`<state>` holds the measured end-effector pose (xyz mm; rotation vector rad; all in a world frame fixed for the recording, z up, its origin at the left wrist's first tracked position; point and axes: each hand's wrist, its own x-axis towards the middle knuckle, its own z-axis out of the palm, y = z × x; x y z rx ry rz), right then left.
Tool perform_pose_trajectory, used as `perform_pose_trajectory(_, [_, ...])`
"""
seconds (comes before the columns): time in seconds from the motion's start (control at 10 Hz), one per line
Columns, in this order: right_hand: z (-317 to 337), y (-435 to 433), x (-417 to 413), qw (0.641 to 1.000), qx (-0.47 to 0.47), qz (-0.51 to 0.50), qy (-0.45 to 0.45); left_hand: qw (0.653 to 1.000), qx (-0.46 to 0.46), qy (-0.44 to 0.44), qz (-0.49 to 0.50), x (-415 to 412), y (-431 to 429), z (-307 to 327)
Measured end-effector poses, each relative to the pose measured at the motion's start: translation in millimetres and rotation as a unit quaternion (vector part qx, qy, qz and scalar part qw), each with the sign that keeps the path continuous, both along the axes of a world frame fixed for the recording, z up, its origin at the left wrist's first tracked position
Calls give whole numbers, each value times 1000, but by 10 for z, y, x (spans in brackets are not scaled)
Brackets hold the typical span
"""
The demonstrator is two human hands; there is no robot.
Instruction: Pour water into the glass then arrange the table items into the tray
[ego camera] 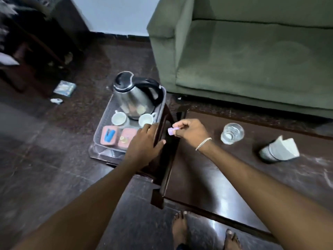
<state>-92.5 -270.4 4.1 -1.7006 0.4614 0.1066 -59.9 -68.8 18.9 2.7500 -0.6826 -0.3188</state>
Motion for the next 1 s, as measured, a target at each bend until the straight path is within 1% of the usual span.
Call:
perform_pose_trajectory(0.1, [-21,457,381,994,-84,68,-16,999,19,10,39,151,444,-10])
perform_pose_trajectory(0.2, [-19,854,654,977,-167,127,-42,998,19,17,63,268,749,-46])
perform_pose_trajectory(0.3, [-66,1171,872,952,-233,190,-62,997,12,21,75,369,972,-99])
perform_pose_trajectory(0.5, [-267,1582,1104,903,-340,257,-57,996,-9,37,83,479,1212,-151])
perform_pose_trajectory(0.7, [-355,1713,1109,855,-405,316,-76,996,-31,24,74,529,1285,-189])
perform_pose_trajectory(0.8, [-329,1665,1081,856,-397,322,-72,997,-36,7,67,541,1273,-202])
perform_pose_trajectory(0.9, [-295,1475,976,871,-379,293,-108,998,-39,-8,54,551,1208,-203])
perform_pose_trajectory(1.0, [-249,1217,774,864,-422,226,-156,998,-25,-41,29,543,1075,-177])
